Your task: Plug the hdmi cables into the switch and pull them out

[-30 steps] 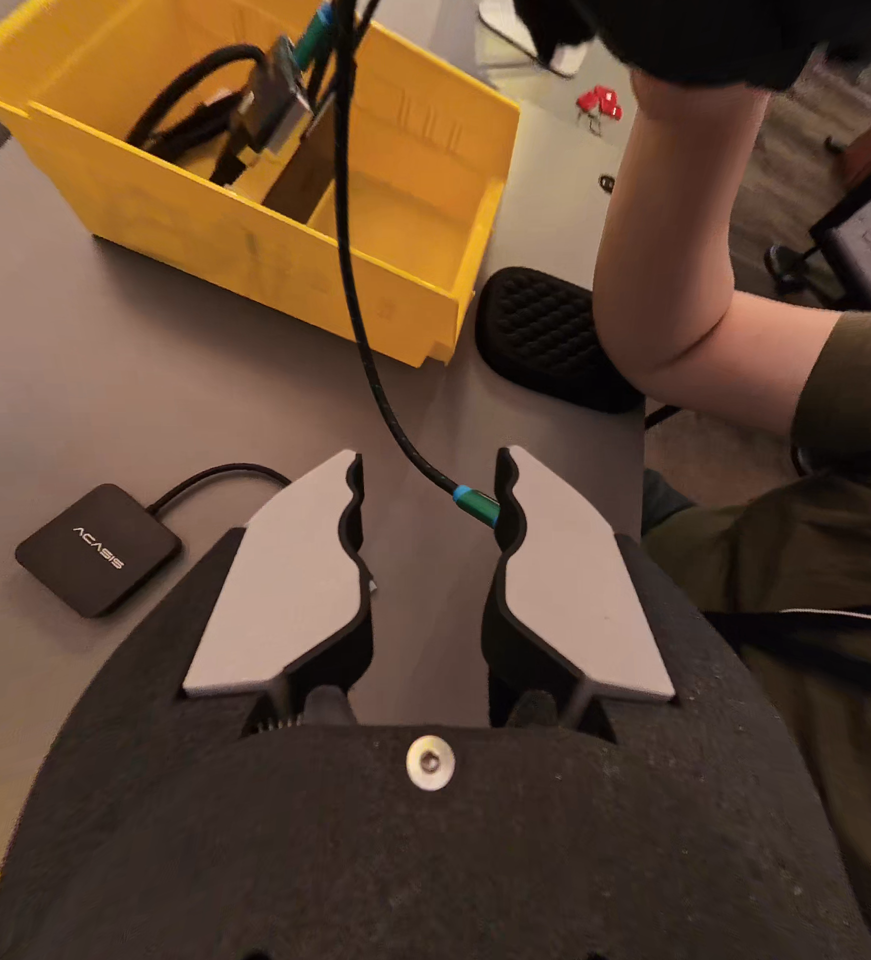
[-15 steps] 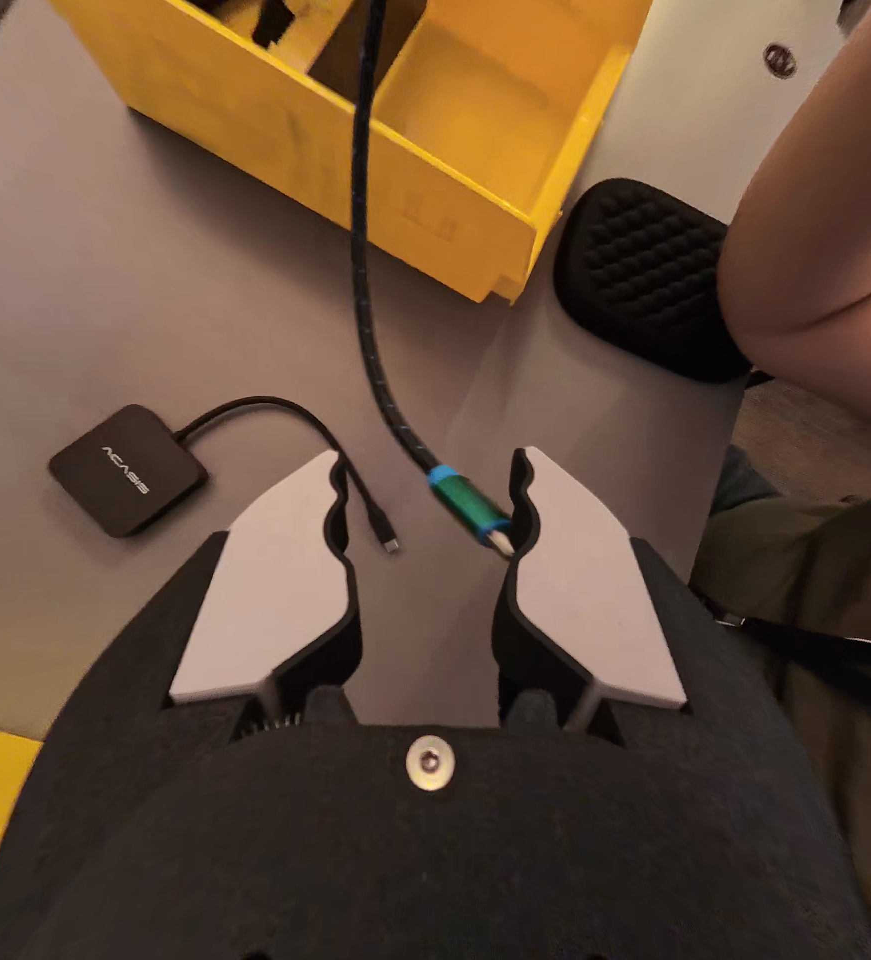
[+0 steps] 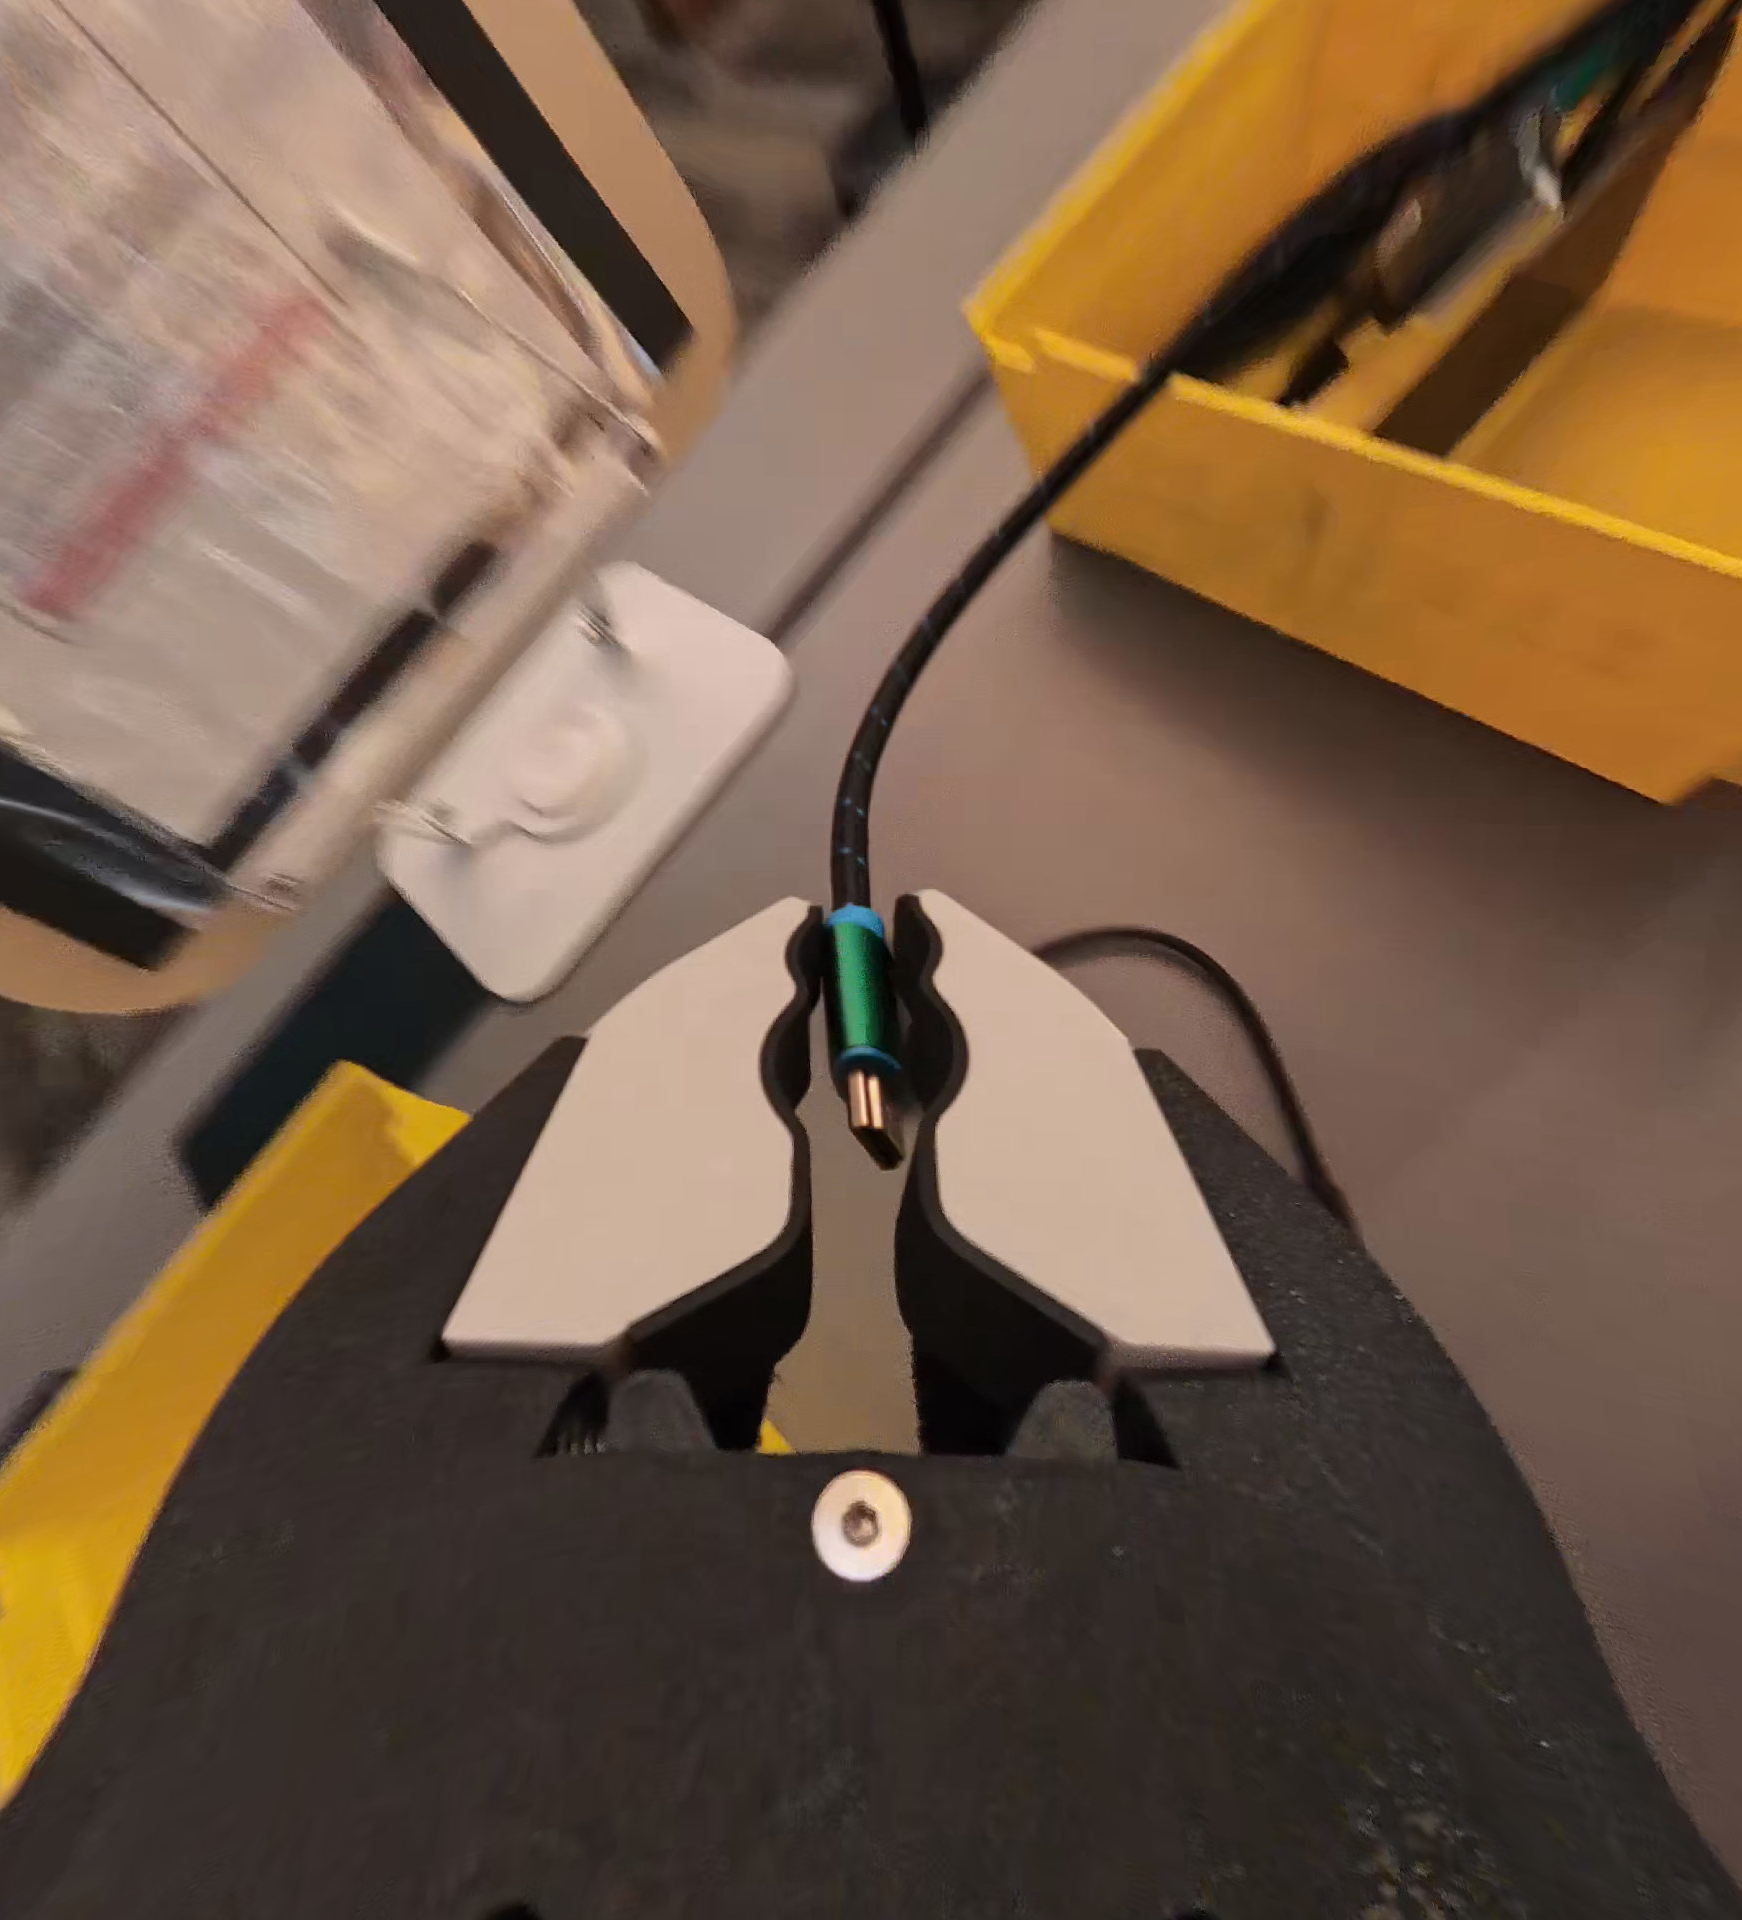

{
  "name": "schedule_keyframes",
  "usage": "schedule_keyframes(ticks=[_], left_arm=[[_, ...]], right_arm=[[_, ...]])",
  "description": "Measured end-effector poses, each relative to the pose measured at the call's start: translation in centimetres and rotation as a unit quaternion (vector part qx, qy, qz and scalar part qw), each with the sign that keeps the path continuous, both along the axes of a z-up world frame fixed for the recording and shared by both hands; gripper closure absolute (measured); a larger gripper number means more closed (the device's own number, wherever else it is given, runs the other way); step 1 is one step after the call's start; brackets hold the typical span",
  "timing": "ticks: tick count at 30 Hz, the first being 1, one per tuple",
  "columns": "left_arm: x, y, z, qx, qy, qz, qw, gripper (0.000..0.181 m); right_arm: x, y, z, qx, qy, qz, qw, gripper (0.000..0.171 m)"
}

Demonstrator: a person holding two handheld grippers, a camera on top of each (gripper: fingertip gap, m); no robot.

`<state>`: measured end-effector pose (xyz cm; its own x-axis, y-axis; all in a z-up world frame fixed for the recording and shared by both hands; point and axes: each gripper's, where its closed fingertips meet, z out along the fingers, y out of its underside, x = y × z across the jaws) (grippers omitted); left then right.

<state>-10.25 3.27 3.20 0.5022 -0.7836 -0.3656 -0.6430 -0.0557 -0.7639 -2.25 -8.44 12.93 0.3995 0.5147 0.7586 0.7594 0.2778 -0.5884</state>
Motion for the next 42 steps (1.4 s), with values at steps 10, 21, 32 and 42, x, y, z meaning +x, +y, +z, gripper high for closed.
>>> schedule_keyframes(ticks=[10, 21, 32, 42], left_arm=[[-3.4, 0.4, 7.0, 0.18, -0.069, 0.02, 0.981, 0.17], [-0.6, -2.1, 8.3, 0.267, -0.053, -0.033, 0.962, 0.169], [2.1, -6.4, 8.8, 0.348, -0.028, -0.133, 0.928, 0.17], [2.0, -7.9, 9.1, 0.247, -0.098, -0.166, 0.95, 0.166]], right_arm=[[-4.5, -11.9, -4.4, -0.433, 0.085, 0.405, 0.801, 0.131], [-7.6, 6.3, -1.1, -0.419, 0.602, 0.205, 0.648, 0.144], [-8.1, 5.1, -0.2, -0.347, 0.583, 0.243, 0.694, 0.143], [-7.7, 4.6, 0.5, -0.35, 0.601, 0.285, 0.659, 0.16]])
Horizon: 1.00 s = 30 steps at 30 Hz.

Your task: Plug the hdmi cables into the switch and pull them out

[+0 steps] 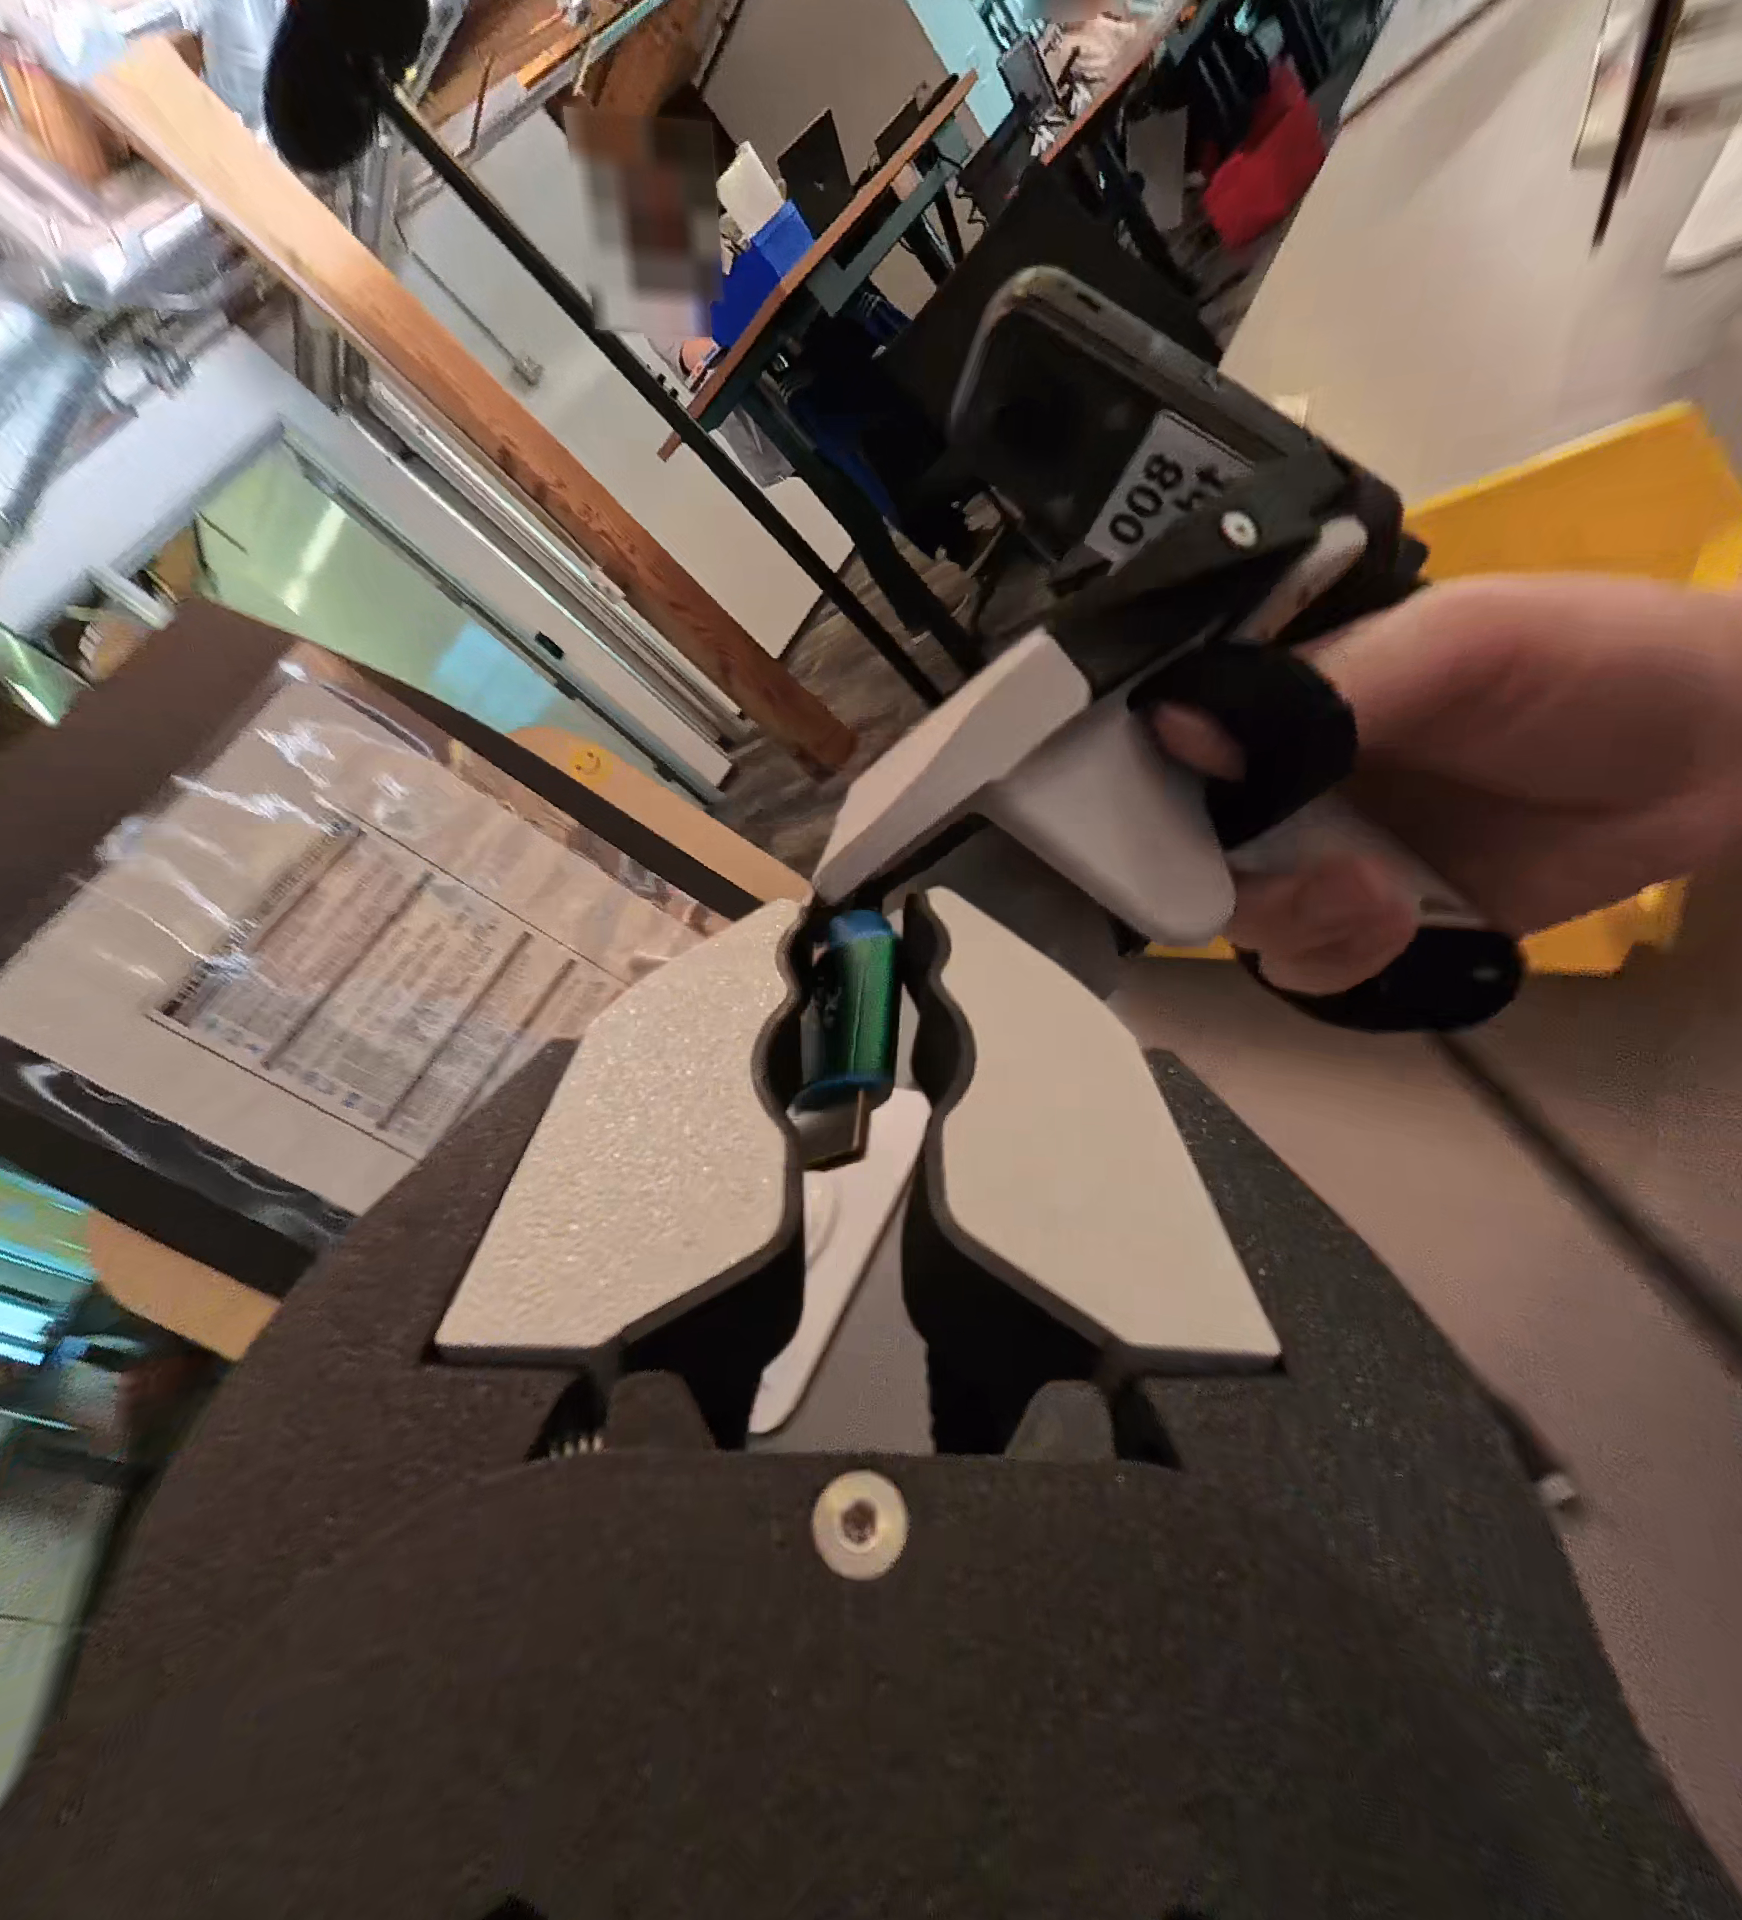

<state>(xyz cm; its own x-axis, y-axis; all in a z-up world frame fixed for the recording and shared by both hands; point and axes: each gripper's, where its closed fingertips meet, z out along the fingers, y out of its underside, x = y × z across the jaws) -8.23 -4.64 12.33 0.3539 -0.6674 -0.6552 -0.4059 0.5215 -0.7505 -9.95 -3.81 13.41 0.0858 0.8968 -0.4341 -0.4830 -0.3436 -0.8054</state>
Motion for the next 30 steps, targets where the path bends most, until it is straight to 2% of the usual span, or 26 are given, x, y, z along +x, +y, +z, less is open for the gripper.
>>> schedule_keyframes(ticks=[4, 6, 8, 11, 14, 17, 20, 22, 24, 26, 30], left_arm=[[-1.5, -0.3, 2.2, -0.031, -0.077, -0.009, 0.997, 0.163], [-3.0, -0.2, 3.7, -0.05, -0.142, -0.008, 0.989, 0.162], [-4.1, -0.1, 4.5, -0.075, -0.186, -0.023, 0.979, 0.171], [-4.2, -0.3, 4.1, -0.182, -0.21, -0.066, 0.958, 0.166], [-3.3, -1.2, 4.1, -0.309, -0.246, -0.147, 0.907, 0.155], [-2.0, -2.1, 3.4, -0.383, -0.241, -0.204, 0.868, 0.152], [-0.6, -3.3, 2.4, -0.459, -0.22, -0.259, 0.821, 0.138], [-0.1, -4.0, 2.2, -0.508, -0.211, -0.304, 0.778, 0.138], [0.0, -4.2, 2.6, -0.535, -0.223, -0.342, 0.74, 0.153], [0.1, -4.3, 2.7, -0.533, -0.226, -0.364, 0.73, 0.158], [0.0, -4.6, 2.3, -0.52, -0.203, -0.361, 0.747, 0.165]], right_arm=[[2.5, 0.6, 1.3, 0.046, 0.024, -0.075, 0.996, 0.164], [3.4, 0.2, 2.2, 0.055, 0.038, -0.063, 0.996, 0.164], [4.0, 0.0, 2.8, 0.054, 0.05, -0.055, 0.996, 0.163], [4.5, -0.7, 3.6, 0.059, 0.068, -0.034, 0.995, 0.164], [4.2, -1.8, 4.2, 0.105, 0.061, -0.029, 0.992, 0.164], [3.3, -2.8, 4.1, 0.17, 0.022, -0.055, 0.984, 0.159], [2.8, -3.9, 4.1, 0.25, -0.018, -0.099, 0.963, 0.16], [2.3, -4.6, 3.9, 0.305, -0.05, -0.125, 0.943, 0.165], [1.7, -5.1, 3.5, 0.353, -0.088, -0.149, 0.92, 0.164], [1.4, -5.5, 3.4, 0.39, -0.108, -0.173, 0.898, 0.165], [1.4, -5.7, 2.9, 0.435, -0.143, -0.19, 0.868, 0.163]])
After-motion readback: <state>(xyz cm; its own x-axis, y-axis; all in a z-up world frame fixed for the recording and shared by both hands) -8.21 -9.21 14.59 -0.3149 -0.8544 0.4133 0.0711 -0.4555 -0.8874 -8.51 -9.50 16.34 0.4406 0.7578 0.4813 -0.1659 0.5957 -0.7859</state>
